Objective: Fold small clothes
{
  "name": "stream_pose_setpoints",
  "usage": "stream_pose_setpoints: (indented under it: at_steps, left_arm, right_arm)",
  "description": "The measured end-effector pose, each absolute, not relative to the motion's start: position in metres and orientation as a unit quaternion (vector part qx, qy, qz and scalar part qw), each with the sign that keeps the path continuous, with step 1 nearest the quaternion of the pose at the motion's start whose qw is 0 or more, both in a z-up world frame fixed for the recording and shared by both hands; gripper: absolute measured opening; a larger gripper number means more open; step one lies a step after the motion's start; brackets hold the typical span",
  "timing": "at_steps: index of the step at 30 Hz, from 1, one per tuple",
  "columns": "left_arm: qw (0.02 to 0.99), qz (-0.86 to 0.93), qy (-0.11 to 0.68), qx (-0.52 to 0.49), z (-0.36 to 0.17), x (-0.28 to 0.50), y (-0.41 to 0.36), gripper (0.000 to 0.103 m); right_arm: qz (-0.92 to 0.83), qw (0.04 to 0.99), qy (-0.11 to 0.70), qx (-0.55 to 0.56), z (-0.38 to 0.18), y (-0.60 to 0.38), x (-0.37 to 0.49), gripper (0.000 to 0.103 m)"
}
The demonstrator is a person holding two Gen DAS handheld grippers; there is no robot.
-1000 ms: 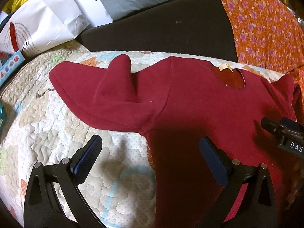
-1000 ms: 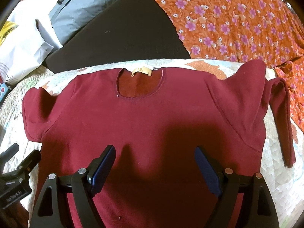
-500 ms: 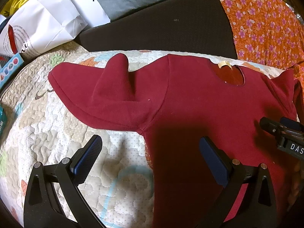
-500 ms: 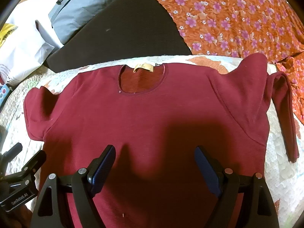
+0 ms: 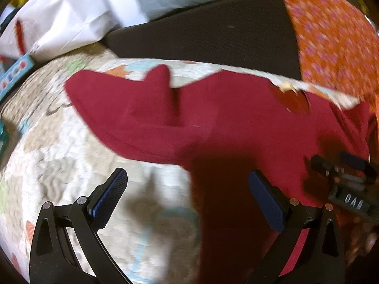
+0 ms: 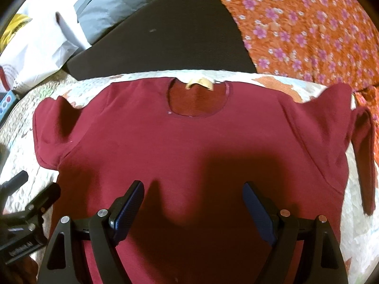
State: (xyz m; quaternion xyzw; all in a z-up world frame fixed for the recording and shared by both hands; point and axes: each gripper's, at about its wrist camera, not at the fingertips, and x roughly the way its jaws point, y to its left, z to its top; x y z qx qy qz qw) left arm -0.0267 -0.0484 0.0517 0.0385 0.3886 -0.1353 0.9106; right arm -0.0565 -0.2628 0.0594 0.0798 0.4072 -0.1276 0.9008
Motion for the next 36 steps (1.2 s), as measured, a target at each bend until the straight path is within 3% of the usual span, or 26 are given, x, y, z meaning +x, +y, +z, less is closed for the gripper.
stream_pose_setpoints:
  at_steps: [7, 16, 20, 25, 26, 28, 29, 31, 32, 36]
  left_arm:
    - [0.912, -0.019, 0.402, -0.083, 0.073, 0.044, 0.049, 0.101]
    - [0.903, 0.08, 0.402, -0.127, 0.08, 0.158, 0.13, 0.097]
    - [0.89, 0.11, 0.416, -0.149, 0.062, 0.198, 0.144, 0.083]
    - [0.888, 0.138, 0.417, -0.136, 0.046, 0.227, 0.148, 0.082]
    - [0.893, 0.138, 0.41, -0.127, 0.045, 0.228, 0.146, 0.078]
    - [0.902, 0.119, 0.399, -0.114, 0.045, 0.232, 0.14, 0.06]
    - [0.905, 0.108, 0.395, -0.115, 0.046, 0.233, 0.139, 0.034]
    - [0.907, 0.08, 0.39, -0.133, 0.048, 0.23, 0.14, 0.013]
    - [0.902, 0.064, 0.398, -0.151, 0.05, 0.228, 0.142, 0.006]
    - [0.89, -0.017, 0.388, -0.238, 0.081, 0.198, 0.146, 0.006]
  right_arm:
    - [-0.093, 0.907, 0.406, 0.059, 0.059, -0.247, -0.039, 0.084]
    - [-0.068, 0.909, 0.407, 0.064, 0.048, -0.246, -0.033, 0.084]
    - [-0.063, 0.909, 0.406, 0.065, 0.046, -0.245, -0.031, 0.084]
    - [-0.051, 0.912, 0.397, 0.084, 0.043, -0.25, -0.033, 0.085]
    - [-0.05, 0.913, 0.397, 0.083, 0.043, -0.25, -0.033, 0.085]
    - [-0.048, 0.913, 0.398, 0.08, 0.042, -0.249, -0.031, 0.085]
    - [-0.048, 0.913, 0.399, 0.078, 0.041, -0.248, -0.031, 0.085]
    - [-0.047, 0.913, 0.399, 0.077, 0.041, -0.247, -0.03, 0.085]
    - [-0.046, 0.913, 0.398, 0.078, 0.041, -0.248, -0.03, 0.085]
    - [-0.039, 0.914, 0.393, 0.093, 0.042, -0.252, -0.032, 0.085]
